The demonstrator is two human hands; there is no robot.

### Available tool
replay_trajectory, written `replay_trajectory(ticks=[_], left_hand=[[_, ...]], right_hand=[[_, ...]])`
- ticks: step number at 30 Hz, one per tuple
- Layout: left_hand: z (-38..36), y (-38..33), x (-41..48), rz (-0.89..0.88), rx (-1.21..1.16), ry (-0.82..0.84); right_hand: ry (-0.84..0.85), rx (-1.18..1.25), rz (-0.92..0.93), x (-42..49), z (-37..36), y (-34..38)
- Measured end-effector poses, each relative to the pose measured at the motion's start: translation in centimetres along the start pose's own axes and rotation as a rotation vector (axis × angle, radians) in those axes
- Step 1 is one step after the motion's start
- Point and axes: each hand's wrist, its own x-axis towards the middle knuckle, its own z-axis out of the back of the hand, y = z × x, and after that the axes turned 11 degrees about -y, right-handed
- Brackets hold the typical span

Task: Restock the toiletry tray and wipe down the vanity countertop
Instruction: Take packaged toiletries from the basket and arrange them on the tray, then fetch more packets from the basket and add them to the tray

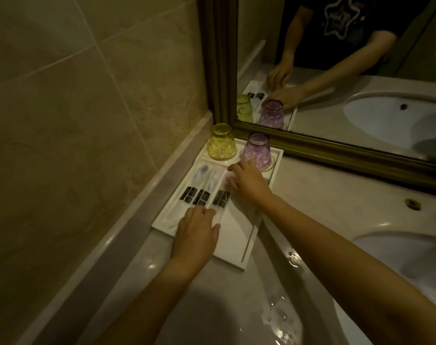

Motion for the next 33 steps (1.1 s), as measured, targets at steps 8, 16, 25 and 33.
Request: replay_trajectory(ticks=[8,16,25,33], left_hand=[[1.8,-2.8,4.2,-0.016,0.131,0.130],[3.7,-5.7,4.4,-0.081,0.128,0.264],[6.1,-11.1,1.2,-0.322,0.062,0.248],[6.5,-21.6,-4.6,-0.580,-0.050,0.294]], right_hand=[[0.139,-0.054,-0.058,-2.9,3.9,0.2],[0.130,-0.011,-0.258,-7.7,9.7,0.5],[-0.060,0.000,-0.474,-18.3,18.1,0.7],[-0.086,-0.012,-0.693,-29.5,27.3,-0.3]])
